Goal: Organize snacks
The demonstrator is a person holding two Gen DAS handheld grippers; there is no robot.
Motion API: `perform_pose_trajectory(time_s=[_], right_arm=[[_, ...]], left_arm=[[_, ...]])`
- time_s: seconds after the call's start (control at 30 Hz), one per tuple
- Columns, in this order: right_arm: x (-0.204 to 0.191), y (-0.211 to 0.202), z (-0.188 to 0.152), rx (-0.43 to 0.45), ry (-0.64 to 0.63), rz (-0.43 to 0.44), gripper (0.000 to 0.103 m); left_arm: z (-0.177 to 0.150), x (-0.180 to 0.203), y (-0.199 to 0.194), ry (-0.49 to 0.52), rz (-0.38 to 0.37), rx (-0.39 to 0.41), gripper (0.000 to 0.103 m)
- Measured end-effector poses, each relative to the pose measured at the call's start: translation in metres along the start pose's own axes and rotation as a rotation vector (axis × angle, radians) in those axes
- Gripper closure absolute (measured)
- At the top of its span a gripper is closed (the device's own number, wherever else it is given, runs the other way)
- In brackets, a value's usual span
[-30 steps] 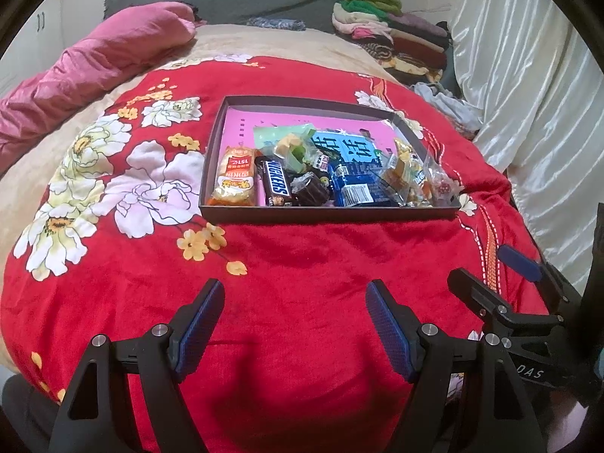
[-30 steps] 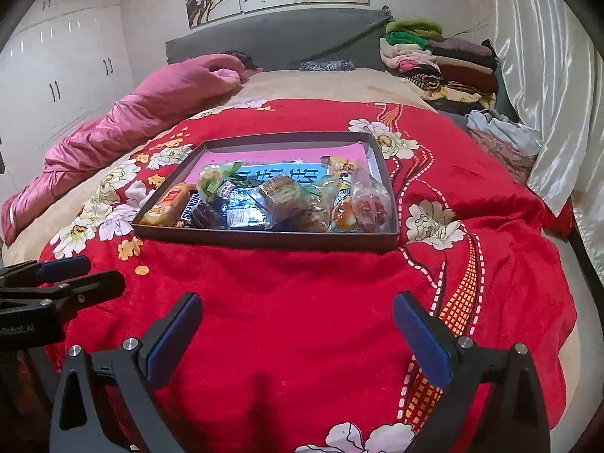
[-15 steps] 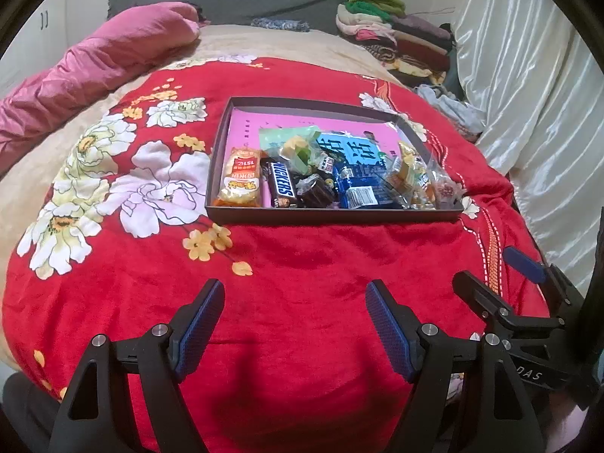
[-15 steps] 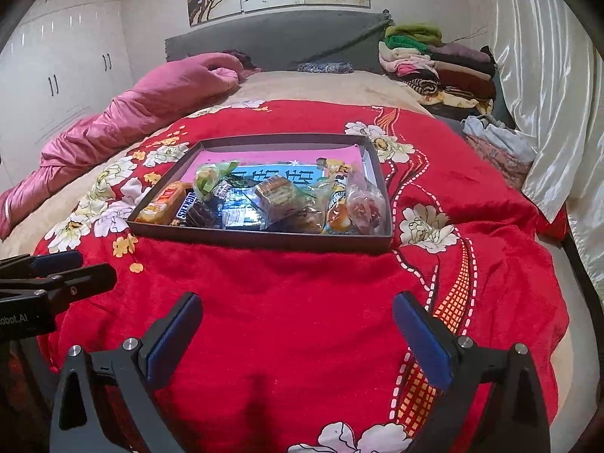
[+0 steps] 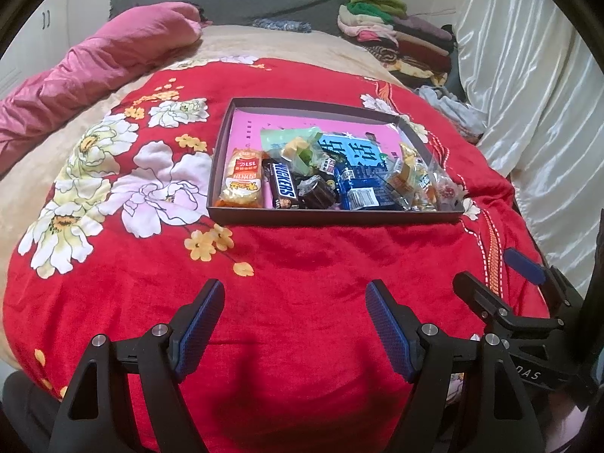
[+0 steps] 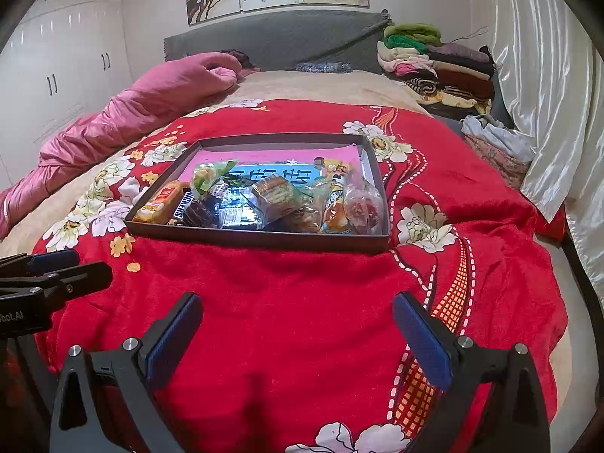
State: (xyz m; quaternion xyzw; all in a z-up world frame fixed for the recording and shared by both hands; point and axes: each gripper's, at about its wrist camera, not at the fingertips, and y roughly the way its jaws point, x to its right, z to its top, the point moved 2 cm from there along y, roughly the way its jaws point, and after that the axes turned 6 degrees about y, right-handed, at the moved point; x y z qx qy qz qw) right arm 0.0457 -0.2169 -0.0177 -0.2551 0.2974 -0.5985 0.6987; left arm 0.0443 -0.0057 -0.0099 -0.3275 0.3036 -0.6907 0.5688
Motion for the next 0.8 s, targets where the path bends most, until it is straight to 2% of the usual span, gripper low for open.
perform_pose_trajectory(time_s=[0.6,0.8], right_arm=[[0.003,-0.001,0.001,0.004,-0.002,-0.008,0.001],[0.015,0.005,0.007,0.031,0.004,-0.027,0.001]], left_arm=[[-0.001,0.002,0.001,0.008,0.012,0.0,0.025],[0.008,-0.017,0.004,-0.044,0.033,0.032,0.025]])
